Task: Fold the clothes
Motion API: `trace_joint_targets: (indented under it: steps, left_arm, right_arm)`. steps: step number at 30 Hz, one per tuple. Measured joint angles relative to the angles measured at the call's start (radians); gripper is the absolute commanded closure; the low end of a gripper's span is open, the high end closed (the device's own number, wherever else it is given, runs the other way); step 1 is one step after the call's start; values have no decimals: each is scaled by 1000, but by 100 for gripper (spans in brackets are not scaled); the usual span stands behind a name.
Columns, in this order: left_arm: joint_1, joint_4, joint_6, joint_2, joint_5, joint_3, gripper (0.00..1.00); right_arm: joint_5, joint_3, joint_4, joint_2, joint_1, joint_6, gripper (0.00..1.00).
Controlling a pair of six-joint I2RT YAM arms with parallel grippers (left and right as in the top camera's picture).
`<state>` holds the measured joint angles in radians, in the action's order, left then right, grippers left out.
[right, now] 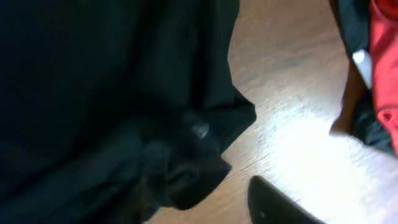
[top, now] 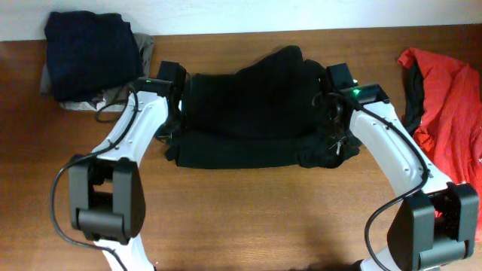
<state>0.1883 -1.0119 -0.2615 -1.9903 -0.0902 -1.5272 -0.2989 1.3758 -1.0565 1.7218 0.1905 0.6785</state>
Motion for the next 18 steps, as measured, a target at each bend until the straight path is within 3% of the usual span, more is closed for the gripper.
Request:
trace_joint_targets:
  steps: [2, 6, 18]
  left_arm:
    - [0, 0, -2, -10, -9, 1, 36]
    - [0, 4, -5, -14, -40, 1, 32]
    - [0, -23, -5, -13, -50, -31, 29]
  right_arm:
    - [-6, 0, 6, 0, 0, -2, 9]
    - [-32, 0, 20, 0, 0, -2, 1]
    - [-52, 53, -43, 0, 0, -2, 1]
